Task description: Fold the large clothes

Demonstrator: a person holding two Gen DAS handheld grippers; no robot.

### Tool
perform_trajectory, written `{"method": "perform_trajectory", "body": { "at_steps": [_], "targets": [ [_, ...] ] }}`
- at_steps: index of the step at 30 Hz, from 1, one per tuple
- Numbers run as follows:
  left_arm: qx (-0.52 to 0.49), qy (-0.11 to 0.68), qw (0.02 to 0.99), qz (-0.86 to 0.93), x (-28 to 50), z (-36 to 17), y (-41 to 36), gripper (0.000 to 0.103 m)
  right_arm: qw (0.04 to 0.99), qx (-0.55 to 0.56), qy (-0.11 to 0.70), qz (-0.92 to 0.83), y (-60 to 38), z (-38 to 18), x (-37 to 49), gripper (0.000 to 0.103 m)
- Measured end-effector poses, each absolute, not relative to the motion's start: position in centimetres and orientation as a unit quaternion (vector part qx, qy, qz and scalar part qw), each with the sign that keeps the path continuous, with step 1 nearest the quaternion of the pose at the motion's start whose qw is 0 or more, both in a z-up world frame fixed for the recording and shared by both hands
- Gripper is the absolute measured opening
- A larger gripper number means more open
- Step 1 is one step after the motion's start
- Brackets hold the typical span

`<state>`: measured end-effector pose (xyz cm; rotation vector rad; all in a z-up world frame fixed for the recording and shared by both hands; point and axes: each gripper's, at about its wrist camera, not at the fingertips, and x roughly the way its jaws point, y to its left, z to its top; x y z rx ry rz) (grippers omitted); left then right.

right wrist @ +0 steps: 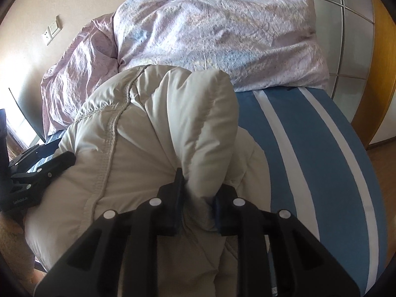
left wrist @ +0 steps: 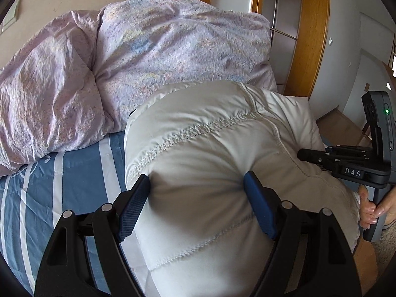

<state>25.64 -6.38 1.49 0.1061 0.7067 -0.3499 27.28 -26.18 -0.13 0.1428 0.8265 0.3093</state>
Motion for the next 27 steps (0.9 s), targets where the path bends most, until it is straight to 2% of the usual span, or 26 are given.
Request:
{"method": "perform_trajectory", "body": {
  "at_steps": [18,27],
  "targets": [
    [0.086,0.323,0.932,-0.142,25.9,-0.8,-9.0,0.085,0.888,0.166,0.397,0.16,-28.1,-3.9,28.0,0.026],
    [0.099,0.317,0.934,-0.131,25.6,-1.2,-9.3,0.086,0.881,0.219,0.397,0.133,-29.6,-0.6,28.5,0.035]
  ]
}}
